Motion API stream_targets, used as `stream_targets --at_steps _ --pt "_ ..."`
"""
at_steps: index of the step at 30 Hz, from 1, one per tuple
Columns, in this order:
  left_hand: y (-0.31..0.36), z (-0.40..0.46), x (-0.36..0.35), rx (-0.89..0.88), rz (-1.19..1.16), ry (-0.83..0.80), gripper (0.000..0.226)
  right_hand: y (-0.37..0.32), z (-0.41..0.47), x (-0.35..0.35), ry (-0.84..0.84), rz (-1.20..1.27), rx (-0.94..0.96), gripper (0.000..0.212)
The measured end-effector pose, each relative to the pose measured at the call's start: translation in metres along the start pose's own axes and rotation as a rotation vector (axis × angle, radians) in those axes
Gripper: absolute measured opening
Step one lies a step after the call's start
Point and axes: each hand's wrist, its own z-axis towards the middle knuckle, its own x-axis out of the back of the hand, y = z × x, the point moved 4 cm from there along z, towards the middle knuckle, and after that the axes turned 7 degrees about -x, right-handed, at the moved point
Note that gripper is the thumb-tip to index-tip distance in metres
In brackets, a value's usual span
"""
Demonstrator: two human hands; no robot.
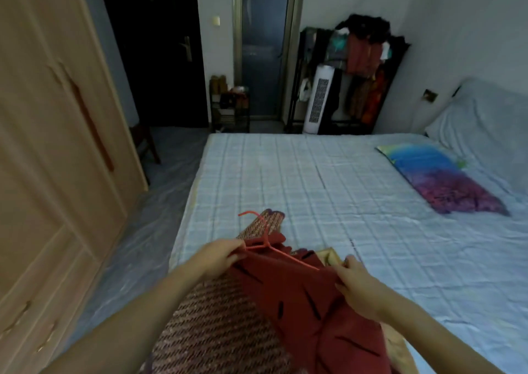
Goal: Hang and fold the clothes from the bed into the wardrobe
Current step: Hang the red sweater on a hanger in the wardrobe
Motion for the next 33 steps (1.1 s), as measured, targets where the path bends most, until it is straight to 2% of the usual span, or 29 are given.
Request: stream_targets --at_steps 2,5,8,11,17,21,25,30,33 --pt "0.011 0.006 0.038 -0.061 0.065 0.056 0.013 -0.009 0.014 0.032 0.106 -0.044 0.011 0.03" --pt "0.032 0.003 0.105 -0.114 0.106 0.191 0.016 -0.024 0.03 0.092 0.335 0.079 0.041 0.041" --pt "0.05 -0.009 0.174 -0.138 0.186 0.326 0.011 -0.05 0.033 0.148 0.498 0.208 0.098 0.03" --pt "0.07 -0.028 0.236 -0.124 0.283 0.412 0.01 -0.09 0.028 0.189 0.582 0.206 0.253 0.023" --pt "0.098 -0.091 0.347 -0.023 0.484 0.579 0.01 -0.179 0.046 0.251 0.746 0.175 0.551 0.04" --pt "0.111 -0.149 0.408 0.103 0.664 0.7 0.015 -0.264 0.051 0.279 0.837 0.206 0.755 0.041" --pt "0.113 -0.217 0.427 0.305 0.725 0.752 0.019 -0.341 0.04 0.276 0.763 0.232 0.88 0.043" --pt "0.107 -0.306 0.408 0.52 0.691 0.767 0.024 -0.413 0.006 0.238 0.654 0.15 1.038 0.051" --pt "0.117 -0.35 0.388 0.625 0.667 0.765 0.019 -0.447 -0.007 0.222 0.607 0.136 1.135 0.04"
